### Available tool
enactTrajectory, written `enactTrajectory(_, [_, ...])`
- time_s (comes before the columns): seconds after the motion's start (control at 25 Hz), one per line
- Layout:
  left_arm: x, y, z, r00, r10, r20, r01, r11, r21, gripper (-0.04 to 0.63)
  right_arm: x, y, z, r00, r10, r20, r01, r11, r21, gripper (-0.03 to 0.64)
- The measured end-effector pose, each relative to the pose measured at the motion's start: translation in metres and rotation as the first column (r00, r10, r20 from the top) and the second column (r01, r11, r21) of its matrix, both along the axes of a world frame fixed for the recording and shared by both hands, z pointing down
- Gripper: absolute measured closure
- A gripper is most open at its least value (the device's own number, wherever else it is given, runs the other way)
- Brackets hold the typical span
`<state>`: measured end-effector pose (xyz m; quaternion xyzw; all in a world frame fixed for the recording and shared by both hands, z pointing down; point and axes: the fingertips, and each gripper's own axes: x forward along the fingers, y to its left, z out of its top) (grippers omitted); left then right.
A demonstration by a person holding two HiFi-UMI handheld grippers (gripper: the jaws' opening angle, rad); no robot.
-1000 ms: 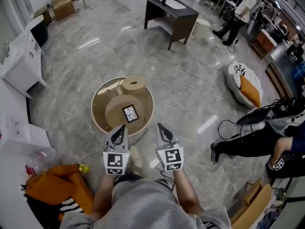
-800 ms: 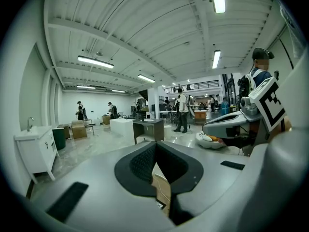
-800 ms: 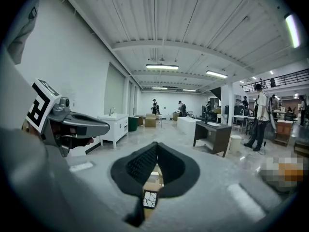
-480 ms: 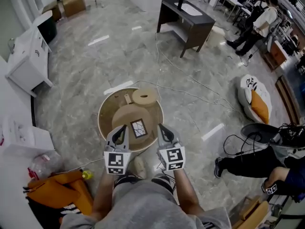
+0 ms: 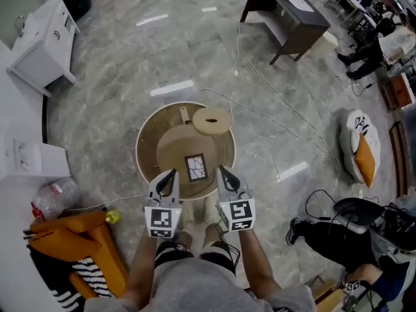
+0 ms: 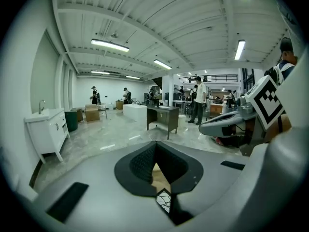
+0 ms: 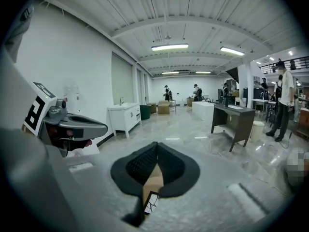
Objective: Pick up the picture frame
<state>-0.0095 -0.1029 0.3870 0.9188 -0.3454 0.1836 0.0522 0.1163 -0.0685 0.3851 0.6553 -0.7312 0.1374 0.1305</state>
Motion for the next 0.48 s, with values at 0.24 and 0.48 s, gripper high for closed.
enactTrajectory(0.24, [0.000, -0.030, 0.060, 0.995, -0.094, 0.023, 0.095, 0.992, -0.080, 0.578, 0.003, -0.041, 0.070, 0.997, -0.066, 0.025, 0.068, 0.995, -0.074, 0.617])
enactTrajectory(0.48, [-0.001, -0.055, 0.124, 0.990, -0.129, 0.056, 0.135, 0.984, -0.114, 0.578, 0.000, -0.066, 0.143, 0.991, -0.117, 0.057, 0.125, 0.980, -0.156, 0.617])
